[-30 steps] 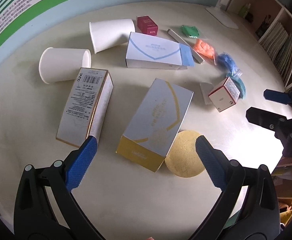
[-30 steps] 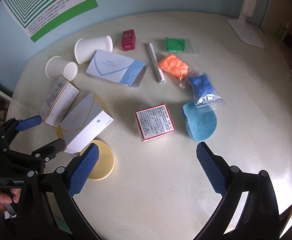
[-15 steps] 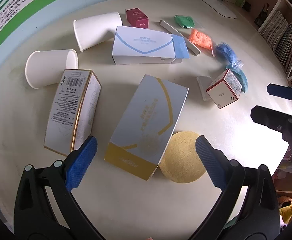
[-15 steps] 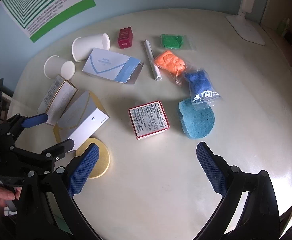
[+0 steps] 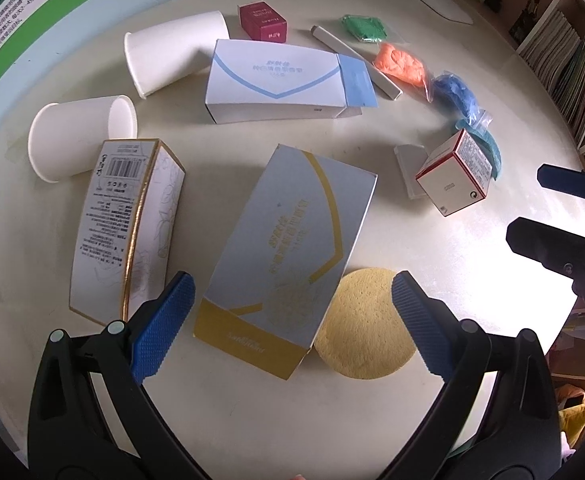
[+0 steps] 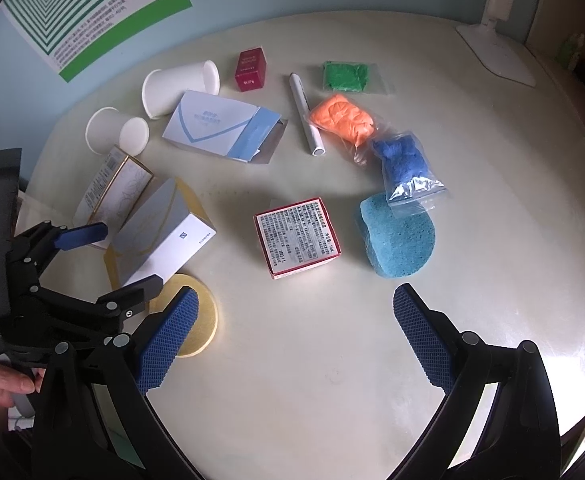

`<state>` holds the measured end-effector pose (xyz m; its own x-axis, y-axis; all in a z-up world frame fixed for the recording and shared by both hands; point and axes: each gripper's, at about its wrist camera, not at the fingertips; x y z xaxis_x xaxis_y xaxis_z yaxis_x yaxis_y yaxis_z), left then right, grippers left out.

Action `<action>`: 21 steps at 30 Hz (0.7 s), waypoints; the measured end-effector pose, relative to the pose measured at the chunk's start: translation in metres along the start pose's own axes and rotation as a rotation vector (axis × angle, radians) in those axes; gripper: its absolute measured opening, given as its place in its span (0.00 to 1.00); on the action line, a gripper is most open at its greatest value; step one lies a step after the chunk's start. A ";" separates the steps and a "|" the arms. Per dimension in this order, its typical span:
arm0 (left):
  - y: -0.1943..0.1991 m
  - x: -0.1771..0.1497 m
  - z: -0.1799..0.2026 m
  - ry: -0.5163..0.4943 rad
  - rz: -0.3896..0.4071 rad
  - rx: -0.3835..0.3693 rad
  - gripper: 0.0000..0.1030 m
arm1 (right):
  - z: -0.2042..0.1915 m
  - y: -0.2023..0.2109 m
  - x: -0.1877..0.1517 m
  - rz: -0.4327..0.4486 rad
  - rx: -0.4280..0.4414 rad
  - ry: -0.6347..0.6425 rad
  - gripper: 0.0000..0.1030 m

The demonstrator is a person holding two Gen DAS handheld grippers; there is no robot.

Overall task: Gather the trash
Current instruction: 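Move both tools toward the white-and-gold box on the table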

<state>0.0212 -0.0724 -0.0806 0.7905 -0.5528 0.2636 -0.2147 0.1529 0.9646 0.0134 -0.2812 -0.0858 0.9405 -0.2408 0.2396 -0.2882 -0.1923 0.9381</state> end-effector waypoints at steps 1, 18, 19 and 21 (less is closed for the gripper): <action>-0.002 0.000 0.000 -0.001 -0.003 -0.001 0.94 | 0.000 -0.001 0.001 -0.002 -0.001 0.001 0.94; -0.020 0.013 -0.006 0.004 -0.029 -0.014 0.94 | 0.008 -0.012 0.007 -0.023 0.005 -0.002 0.94; -0.021 0.013 -0.007 0.004 -0.031 -0.016 0.94 | 0.008 -0.014 0.007 -0.025 0.003 -0.001 0.94; -0.024 0.014 -0.009 0.007 -0.032 -0.019 0.94 | 0.009 -0.016 0.008 -0.029 0.005 0.000 0.94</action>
<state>0.0429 -0.0769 -0.1000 0.8007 -0.5521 0.2325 -0.1784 0.1508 0.9723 0.0235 -0.2887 -0.1008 0.9484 -0.2352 0.2127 -0.2621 -0.2034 0.9434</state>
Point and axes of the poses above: each gripper's, at about its wrist camera, not at the fingertips, and y roughly against the way its jaws point, z to its right, x to its top, and after that the axes turned 10 degrees about -y, right-handed
